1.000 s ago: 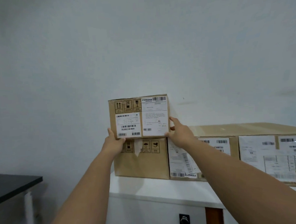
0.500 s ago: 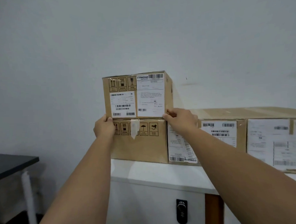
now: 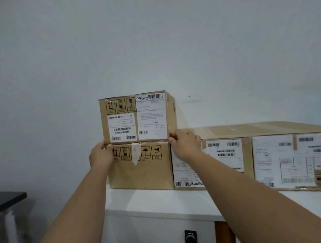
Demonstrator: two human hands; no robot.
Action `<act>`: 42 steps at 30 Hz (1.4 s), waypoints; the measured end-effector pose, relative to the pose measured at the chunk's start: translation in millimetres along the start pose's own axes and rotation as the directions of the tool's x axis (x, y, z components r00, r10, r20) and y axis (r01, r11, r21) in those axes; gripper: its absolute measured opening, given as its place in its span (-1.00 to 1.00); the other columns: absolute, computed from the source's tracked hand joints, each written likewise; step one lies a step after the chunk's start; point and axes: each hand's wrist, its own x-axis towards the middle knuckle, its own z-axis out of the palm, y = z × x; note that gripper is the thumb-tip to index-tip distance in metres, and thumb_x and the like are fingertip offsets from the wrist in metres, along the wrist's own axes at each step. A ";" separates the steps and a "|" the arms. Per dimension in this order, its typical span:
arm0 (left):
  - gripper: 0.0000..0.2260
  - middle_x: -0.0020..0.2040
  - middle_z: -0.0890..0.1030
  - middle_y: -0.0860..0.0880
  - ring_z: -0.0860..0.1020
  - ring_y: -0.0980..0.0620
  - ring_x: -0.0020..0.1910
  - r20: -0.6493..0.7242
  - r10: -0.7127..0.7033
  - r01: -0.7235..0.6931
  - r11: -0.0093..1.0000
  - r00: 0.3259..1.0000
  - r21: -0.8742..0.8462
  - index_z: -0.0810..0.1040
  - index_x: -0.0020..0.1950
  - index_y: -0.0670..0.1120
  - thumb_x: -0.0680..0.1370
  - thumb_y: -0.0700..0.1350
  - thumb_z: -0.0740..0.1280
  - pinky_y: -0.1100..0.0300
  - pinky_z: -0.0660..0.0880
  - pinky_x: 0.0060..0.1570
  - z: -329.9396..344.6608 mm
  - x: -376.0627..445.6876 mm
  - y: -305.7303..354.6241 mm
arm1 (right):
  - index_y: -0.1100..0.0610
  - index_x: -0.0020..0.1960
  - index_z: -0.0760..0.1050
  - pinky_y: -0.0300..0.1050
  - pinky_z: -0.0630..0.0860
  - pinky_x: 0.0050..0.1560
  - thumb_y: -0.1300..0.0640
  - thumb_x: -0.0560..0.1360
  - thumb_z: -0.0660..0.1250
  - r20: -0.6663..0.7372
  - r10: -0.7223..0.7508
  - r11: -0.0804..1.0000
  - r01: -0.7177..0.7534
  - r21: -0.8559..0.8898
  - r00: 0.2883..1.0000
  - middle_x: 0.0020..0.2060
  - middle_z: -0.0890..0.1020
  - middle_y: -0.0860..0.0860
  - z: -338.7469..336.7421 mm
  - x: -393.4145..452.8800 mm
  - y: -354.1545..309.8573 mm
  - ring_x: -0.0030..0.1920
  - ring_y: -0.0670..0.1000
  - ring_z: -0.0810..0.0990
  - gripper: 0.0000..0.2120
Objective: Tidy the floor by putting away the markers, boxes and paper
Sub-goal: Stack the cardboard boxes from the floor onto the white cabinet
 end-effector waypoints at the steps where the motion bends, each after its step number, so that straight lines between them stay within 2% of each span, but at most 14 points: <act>1: -0.74 0.20 0.62 -0.03 0.53 -0.10 0.15 0.012 0.023 -0.024 0.998 1.000 0.053 0.55 0.27 0.08 0.65 -0.04 0.16 -0.02 0.47 0.13 -0.8 0.2 -1.3 | 0.01 0.31 0.40 0.08 0.17 0.35 -0.03 0.60 0.08 0.013 -0.031 0.999 0.031 -0.010 0.999 0.24 0.53 0.10 -2.2 -4.8 0.9 0.34 0.14 0.35 -0.67; 2: -0.70 0.26 0.58 -0.06 0.51 -0.14 0.22 0.029 0.045 -0.048 0.992 0.999 0.118 0.51 0.34 0.03 0.66 0.00 0.14 -0.04 0.44 0.16 -1.6 0.1 -2.9 | 0.04 0.35 0.37 0.09 0.12 0.41 0.01 0.58 0.09 0.015 -0.076 0.997 0.076 -0.023 0.997 0.31 0.47 0.11 -3.7 -11.4 2.4 0.40 0.15 0.30 -0.64; 4: -0.56 0.47 0.37 -0.14 0.36 -0.20 0.42 0.048 0.055 -0.064 0.973 0.997 0.222 0.32 0.50 -0.08 0.66 0.08 0.11 -0.12 0.34 0.32 -3.1 -3.2 -5.6 | 0.06 0.48 0.22 0.07 -0.20 0.51 0.04 0.56 0.12 -0.010 -0.207 0.974 0.205 -0.095 0.978 0.53 0.19 0.08 -4.1 -30.6 9.1 0.55 0.12 0.01 -0.50; 6: -0.41 0.60 0.11 -0.11 0.15 -0.20 0.54 0.006 0.060 -0.060 0.970 0.998 0.238 0.08 0.60 -0.12 0.65 0.11 0.13 -0.16 0.18 0.46 -3.3 -14.6 -4.9 | 0.01 0.55 0.08 -0.03 -0.55 0.38 0.04 0.54 0.14 -0.053 -0.308 0.936 0.293 -0.196 0.950 0.58 -0.12 -0.01 -4.6 -51.7 22.7 0.56 0.06 -0.28 -0.40; 8: -0.39 0.61 0.08 -0.08 0.12 -0.19 0.55 -0.069 0.173 -0.152 0.960 0.983 0.236 0.05 0.60 -0.10 0.63 0.07 0.18 -0.17 0.13 0.49 -0.4 -32.4 3.7 | -0.02 0.55 0.06 -0.09 -0.66 0.27 0.04 0.53 0.15 -0.077 -0.313 0.923 0.284 -0.260 0.947 0.58 -0.22 -0.04 -10.9 -70.9 44.0 0.52 0.02 -0.41 -0.38; 11: -0.45 0.58 0.15 0.00 0.14 -0.10 0.52 -0.069 0.415 -0.386 0.887 0.907 0.254 0.19 0.56 -0.05 0.60 0.00 0.25 -0.13 0.14 0.49 13.6 -68.5 32.7 | -0.07 0.55 0.06 -0.04 -0.61 0.32 -0.01 0.54 0.15 -0.067 -0.200 0.933 0.169 -0.318 0.977 0.57 -0.25 -0.03 -32.2 -98.0 84.5 0.51 0.03 -0.43 -0.40; 15: -0.49 0.57 0.20 0.02 0.12 -0.05 0.54 0.163 0.646 -0.665 0.705 0.746 0.248 0.27 0.52 -0.05 0.57 -0.07 0.26 -0.06 0.08 0.52 40.7 -119.1 84.2 | -0.10 0.54 0.06 0.10 -0.40 0.45 -0.06 0.55 0.17 -0.033 -0.026 0.926 0.011 -0.377 0.999 0.57 -0.24 0.02 -71.4 -123.8 138.7 0.54 0.10 -0.35 -0.41; 19: -0.50 0.56 0.20 0.00 0.10 -0.07 0.55 0.398 0.695 -0.790 0.595 0.599 0.148 0.28 0.52 -0.02 0.57 -0.05 0.24 -0.04 0.04 0.52 72.5 -178.2 129.8 | -0.12 0.54 0.09 0.16 -0.26 0.49 -0.10 0.54 0.21 -0.029 0.098 0.886 -0.101 -0.454 0.995 0.59 -0.13 0.02 -125.3 -151.9 190.4 0.56 0.13 -0.24 -0.39; 26: -0.50 0.60 0.14 0.03 0.02 -0.03 0.58 0.606 0.705 -0.867 0.496 0.369 -0.049 0.27 0.53 0.02 0.59 -0.01 0.25 0.02 -0.05 0.53 142.4 -308.5 197.1 | -0.12 0.53 0.12 0.17 -0.10 0.51 -0.11 0.54 0.20 -0.056 0.367 0.762 -0.334 -0.555 0.929 0.59 -0.08 0.05 -243.3 -239.5 270.1 0.56 0.17 -0.13 -0.41; 29: -0.50 0.57 0.20 0.01 0.10 -0.05 0.55 0.627 0.735 -0.864 0.466 0.257 -0.192 0.30 0.51 0.01 0.57 -0.03 0.29 0.06 0.03 0.49 169.3 -376.4 229.8 | -0.15 0.52 0.13 0.16 -0.04 0.50 -0.14 0.54 0.23 -0.098 0.507 0.685 -0.470 -0.557 0.856 0.59 -0.06 0.02 -304.7 -294.8 307.4 0.56 0.16 -0.10 -0.42; 32: -0.51 0.55 0.26 0.01 0.15 -0.06 0.53 0.634 0.762 -0.834 0.432 0.134 -0.343 0.34 0.49 -0.01 0.55 -0.07 0.29 0.04 0.10 0.49 191.6 -451.7 260.9 | -0.14 0.51 0.18 0.18 0.10 0.46 -0.17 0.54 0.25 -0.172 0.643 0.571 -0.618 -0.541 0.746 0.57 0.04 0.05 -365.6 -359.3 342.7 0.54 0.20 0.02 -0.42; 35: -0.49 0.55 0.27 0.00 0.15 -0.08 0.54 0.631 0.775 -0.790 0.369 -0.028 -0.489 0.32 0.50 -0.03 0.55 -0.06 0.29 0.01 0.12 0.51 210.9 -533.0 287.0 | -0.12 0.49 0.24 0.20 0.16 0.44 -0.19 0.52 0.25 -0.234 0.771 0.436 -0.759 -0.484 0.592 0.52 0.20 0.09 -420.4 -432.4 377.7 0.51 0.23 0.12 -0.43; 38: -0.49 0.54 0.28 -0.01 0.19 -0.07 0.52 0.597 0.781 -0.712 0.313 -0.183 -0.628 0.31 0.51 -0.03 0.56 -0.03 0.28 0.02 0.16 0.49 220.9 -621.2 307.1 | -0.07 0.46 0.29 0.12 0.19 0.44 -0.21 0.52 0.24 -0.262 0.866 0.285 -0.851 -0.441 0.426 0.46 0.34 0.13 -463.7 -513.4 406.6 0.47 0.22 0.24 -0.44; 42: -0.50 0.54 0.28 -0.02 0.18 -0.04 0.54 0.524 0.758 -0.581 0.239 -0.389 -0.778 0.32 0.50 -0.02 0.56 -0.03 0.31 0.06 0.11 0.48 220.8 -740.2 316.4 | 0.11 0.42 0.39 0.08 0.26 0.42 -0.07 0.53 0.32 -0.262 0.938 0.172 -0.960 -0.220 0.228 0.42 0.41 0.13 -491.1 -620.6 434.3 0.41 0.19 0.35 -0.48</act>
